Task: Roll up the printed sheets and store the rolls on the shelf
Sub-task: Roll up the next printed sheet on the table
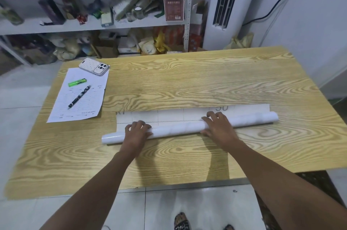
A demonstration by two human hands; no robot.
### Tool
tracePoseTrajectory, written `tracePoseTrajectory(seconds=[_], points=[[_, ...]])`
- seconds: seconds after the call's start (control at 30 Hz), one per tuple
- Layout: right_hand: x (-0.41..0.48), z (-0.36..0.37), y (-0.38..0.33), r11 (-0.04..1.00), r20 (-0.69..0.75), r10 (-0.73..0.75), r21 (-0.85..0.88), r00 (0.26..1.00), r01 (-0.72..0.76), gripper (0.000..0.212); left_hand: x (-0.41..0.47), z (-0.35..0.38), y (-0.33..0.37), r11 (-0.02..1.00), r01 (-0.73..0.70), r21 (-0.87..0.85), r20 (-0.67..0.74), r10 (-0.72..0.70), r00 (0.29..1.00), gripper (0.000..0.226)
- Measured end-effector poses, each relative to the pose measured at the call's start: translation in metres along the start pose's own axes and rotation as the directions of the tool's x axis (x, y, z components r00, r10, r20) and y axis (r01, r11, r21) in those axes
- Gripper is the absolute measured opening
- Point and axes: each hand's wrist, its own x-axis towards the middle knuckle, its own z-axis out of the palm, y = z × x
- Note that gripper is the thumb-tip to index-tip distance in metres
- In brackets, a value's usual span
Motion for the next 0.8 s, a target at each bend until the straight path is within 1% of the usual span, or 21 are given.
tracePoseTrajectory(seconds=[0.07,0.13,0.27,0.4,0.47,0.53,0.6,0.67,0.73,0.8], points=[[0.003,0.003,0.000,1.000,-0.009,0.006,0.026,1.000,-0.006,0.057,0.002,0.002,-0.002,1.000,0.002,0.011,-0.058,-0.001,0.998,0.018],[0.008,0.006,0.000,1.000,-0.015,0.005,-0.005,1.000,-0.005,0.056,0.004,0.002,-0.001,1.000,0.007,0.004,-0.062,-0.006,0.998,0.022],[0.017,0.015,0.003,0.996,-0.033,-0.028,-0.081,0.999,0.026,0.040,0.010,-0.001,0.001,0.999,0.032,0.030,-0.037,-0.031,0.999,0.040],[0.023,0.015,0.002,0.999,-0.030,0.022,-0.024,0.999,-0.023,0.029,0.011,0.001,-0.007,0.998,-0.022,0.054,0.010,0.021,1.000,0.054],[0.023,0.014,0.000,0.999,-0.044,0.029,0.021,0.999,-0.028,0.025,0.010,0.002,-0.011,0.998,-0.029,0.054,0.020,0.028,0.999,0.052],[0.022,0.012,-0.001,1.000,-0.058,0.012,0.023,0.998,-0.011,0.022,0.008,0.002,-0.012,0.997,-0.043,0.061,0.021,0.041,0.999,0.049],[0.021,0.012,-0.002,0.999,-0.090,-0.029,-0.041,0.996,0.025,0.016,0.008,-0.001,-0.012,0.998,-0.041,0.043,0.055,0.038,0.998,0.050],[0.021,0.010,-0.004,0.993,-0.092,-0.047,-0.113,0.995,0.036,0.013,0.006,-0.004,-0.014,0.997,-0.056,0.055,0.067,0.052,0.996,0.044],[0.021,0.009,-0.007,0.989,-0.095,-0.044,-0.148,0.995,0.029,0.008,0.002,-0.006,-0.015,0.990,-0.107,0.096,0.042,0.103,0.994,0.037],[0.020,0.010,-0.009,0.988,-0.105,-0.048,-0.151,0.993,0.032,0.005,-0.002,-0.007,-0.016,0.984,-0.123,0.131,0.025,0.121,0.992,0.032]])
